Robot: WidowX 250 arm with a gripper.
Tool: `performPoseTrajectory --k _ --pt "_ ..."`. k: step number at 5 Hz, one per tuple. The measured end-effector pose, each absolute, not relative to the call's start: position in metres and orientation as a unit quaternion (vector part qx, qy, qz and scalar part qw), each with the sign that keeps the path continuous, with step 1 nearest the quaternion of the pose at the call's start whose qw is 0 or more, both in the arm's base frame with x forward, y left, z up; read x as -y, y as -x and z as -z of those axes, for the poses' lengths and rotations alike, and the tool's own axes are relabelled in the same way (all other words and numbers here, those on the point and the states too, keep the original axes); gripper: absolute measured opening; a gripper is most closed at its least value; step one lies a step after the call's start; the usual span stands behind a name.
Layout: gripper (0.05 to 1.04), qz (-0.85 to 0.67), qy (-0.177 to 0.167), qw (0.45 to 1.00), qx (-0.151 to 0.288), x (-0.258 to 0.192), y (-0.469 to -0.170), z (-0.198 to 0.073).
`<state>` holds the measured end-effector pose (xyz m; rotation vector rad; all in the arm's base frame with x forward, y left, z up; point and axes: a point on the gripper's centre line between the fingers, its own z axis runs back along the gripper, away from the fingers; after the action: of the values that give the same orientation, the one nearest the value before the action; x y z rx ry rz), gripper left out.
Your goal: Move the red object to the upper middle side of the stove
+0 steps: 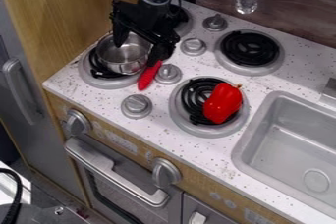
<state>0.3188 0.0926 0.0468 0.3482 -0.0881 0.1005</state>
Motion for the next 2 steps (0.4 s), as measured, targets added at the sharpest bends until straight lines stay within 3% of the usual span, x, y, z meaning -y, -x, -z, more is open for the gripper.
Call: performPoseTrajectory --k 2 --pt "0.999 -0.019 -0.15 0.988 0.021 -0.065 -0.309 -0.024"
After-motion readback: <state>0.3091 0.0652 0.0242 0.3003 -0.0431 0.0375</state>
